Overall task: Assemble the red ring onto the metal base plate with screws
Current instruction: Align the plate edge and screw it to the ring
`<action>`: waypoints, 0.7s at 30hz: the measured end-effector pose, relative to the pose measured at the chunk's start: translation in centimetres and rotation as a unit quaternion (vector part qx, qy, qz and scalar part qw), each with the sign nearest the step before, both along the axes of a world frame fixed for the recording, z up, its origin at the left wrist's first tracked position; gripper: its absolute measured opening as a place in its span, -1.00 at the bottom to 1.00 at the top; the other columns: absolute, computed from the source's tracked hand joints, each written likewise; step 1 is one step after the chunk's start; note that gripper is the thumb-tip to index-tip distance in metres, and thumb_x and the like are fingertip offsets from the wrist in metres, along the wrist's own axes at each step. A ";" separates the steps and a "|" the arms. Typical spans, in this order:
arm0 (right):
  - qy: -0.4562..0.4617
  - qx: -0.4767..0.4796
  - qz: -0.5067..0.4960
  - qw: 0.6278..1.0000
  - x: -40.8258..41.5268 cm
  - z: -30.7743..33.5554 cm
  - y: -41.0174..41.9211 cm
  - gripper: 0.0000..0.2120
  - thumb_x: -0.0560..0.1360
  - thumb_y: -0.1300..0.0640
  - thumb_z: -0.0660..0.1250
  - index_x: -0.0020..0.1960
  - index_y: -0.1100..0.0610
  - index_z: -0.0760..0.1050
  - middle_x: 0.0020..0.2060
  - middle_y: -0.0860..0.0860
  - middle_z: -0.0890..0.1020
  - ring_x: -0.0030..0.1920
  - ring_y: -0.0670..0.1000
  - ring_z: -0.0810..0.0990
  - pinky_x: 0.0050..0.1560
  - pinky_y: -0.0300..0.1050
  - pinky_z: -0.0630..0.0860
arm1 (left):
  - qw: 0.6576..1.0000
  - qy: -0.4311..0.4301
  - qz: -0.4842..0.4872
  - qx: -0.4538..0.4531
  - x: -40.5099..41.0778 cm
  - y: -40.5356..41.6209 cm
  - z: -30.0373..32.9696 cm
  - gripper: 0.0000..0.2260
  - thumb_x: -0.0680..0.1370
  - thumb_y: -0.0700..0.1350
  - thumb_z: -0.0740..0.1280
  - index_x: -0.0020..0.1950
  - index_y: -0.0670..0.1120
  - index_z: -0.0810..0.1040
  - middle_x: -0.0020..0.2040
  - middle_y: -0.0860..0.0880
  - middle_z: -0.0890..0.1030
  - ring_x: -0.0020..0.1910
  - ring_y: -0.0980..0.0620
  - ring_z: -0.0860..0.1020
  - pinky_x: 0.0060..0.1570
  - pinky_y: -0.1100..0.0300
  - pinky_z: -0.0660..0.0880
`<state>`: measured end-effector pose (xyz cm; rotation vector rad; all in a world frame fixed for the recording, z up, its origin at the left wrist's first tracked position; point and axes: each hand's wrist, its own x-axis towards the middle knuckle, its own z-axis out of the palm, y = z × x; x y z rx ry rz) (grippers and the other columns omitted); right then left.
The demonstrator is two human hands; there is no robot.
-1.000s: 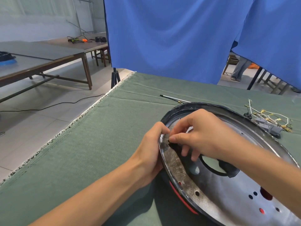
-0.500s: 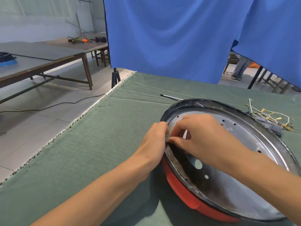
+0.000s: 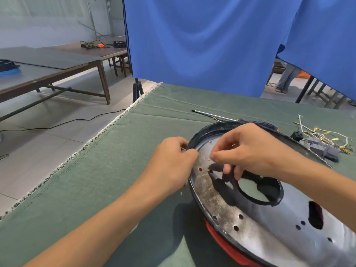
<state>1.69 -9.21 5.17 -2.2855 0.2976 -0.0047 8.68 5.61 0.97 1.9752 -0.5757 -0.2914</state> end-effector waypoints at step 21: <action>0.018 -0.001 0.050 0.999 0.6 -1.3 -0.9 -0.92 0.30 0.06 0.39 -0.29 0.06 0.63 -0.44 0.05 0.66 -0.36 0.08 0.65 -0.28 -0.05 0.58 | 0.993 -0.113 -0.016 0.035 -0.3 -0.3 -0.8 -0.73 0.31 -0.04 0.16 -0.23 -0.15 0.58 -0.40 -0.15 0.60 -0.35 -0.20 0.52 -0.28 -0.12 0.52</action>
